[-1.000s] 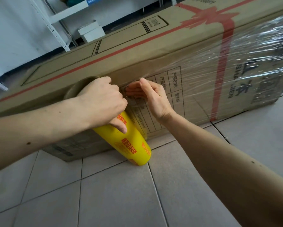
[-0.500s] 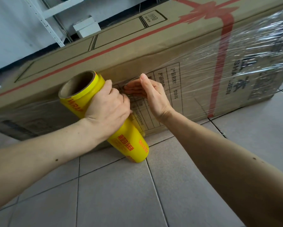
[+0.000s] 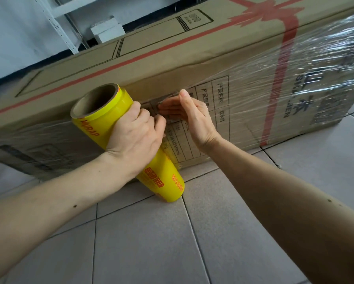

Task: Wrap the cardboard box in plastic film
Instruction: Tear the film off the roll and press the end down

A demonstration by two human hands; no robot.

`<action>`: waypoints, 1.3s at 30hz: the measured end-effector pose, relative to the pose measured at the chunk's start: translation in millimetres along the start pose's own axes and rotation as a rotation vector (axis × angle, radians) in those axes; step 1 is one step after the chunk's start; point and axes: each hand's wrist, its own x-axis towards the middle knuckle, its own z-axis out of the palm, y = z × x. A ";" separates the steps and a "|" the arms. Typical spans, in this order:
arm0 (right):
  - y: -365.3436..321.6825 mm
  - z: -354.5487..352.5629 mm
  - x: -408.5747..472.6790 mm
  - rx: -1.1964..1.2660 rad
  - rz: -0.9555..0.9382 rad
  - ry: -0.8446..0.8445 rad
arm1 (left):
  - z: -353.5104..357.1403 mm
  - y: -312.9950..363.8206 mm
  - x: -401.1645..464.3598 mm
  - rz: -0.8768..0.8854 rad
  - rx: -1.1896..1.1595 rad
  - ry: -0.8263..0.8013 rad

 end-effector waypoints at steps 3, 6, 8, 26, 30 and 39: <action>2.0 -1.7 0.4 -0.055 -0.019 -0.018 | -0.3 0.7 -6.9 -0.136 -0.024 -0.005; 1.9 -3.5 1.1 -0.103 -0.033 -0.016 | -8.2 8.7 -19.3 -0.308 -0.155 -0.091; 2.0 -3.9 0.7 -0.114 -0.040 -0.017 | -14.9 17.3 -23.0 -0.420 -0.271 -0.141; 27.2 -1.6 -7.5 0.008 0.018 0.052 | -19.2 37.0 -8.1 -0.182 0.071 -0.377; 25.1 -3.2 -4.9 0.106 0.040 0.057 | -12.5 27.8 -7.4 -0.044 0.080 -0.425; 39.2 -5.6 -15.6 0.136 0.182 0.066 | -15.8 43.3 8.0 -0.048 -0.009 -0.424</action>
